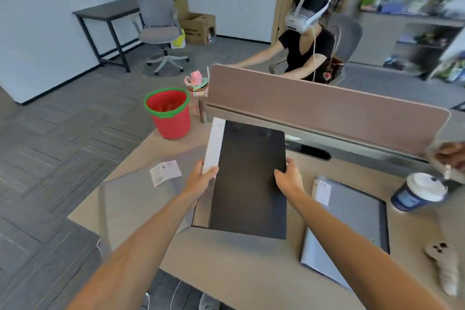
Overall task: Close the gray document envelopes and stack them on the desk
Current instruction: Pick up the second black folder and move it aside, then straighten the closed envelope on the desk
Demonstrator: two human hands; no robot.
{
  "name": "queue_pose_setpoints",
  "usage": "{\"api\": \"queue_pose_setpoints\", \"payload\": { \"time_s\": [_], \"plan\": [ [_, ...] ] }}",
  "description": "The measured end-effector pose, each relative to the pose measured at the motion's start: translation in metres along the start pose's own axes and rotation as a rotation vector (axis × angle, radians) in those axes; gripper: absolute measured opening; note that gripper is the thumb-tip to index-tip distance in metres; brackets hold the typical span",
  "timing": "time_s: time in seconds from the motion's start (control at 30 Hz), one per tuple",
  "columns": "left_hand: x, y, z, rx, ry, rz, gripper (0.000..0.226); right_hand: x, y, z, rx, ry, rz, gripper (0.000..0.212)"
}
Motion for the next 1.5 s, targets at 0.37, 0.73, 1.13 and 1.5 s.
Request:
{"api": "queue_pose_setpoints", "payload": {
  "time_s": [0.37, 0.73, 1.13, 1.5],
  "plan": [
    [0.056, 0.081, -0.058, 0.295, 0.179, -0.686, 0.04, -0.089, -0.026, -0.003, -0.056, 0.311, 0.151, 0.038],
    [0.029, 0.218, -0.011, 0.92, -0.009, -0.551, 0.054, -0.169, -0.122, 0.055, -0.372, 0.443, 0.052, 0.031],
    [0.005, 0.299, 0.031, 0.749, -0.32, -0.27, 0.03, -0.241, -0.215, 0.046, -0.254, 0.5, 0.179, 0.062],
    [-0.016, 0.294, 0.045, 0.566, -0.387, 0.084, 0.044, -0.236, -0.235, 0.035, -0.098, 0.46, -0.088, 0.025]
  ]
}}
Point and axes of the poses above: each hand's wrist, its own z-axis away from the middle knuckle, its own y-axis out of the palm, x = y × z, the point moved 1 cm from there along -z, towards the middle knuckle, and after that the axes turned 3 degrees about -z, right-handed, at the moved point
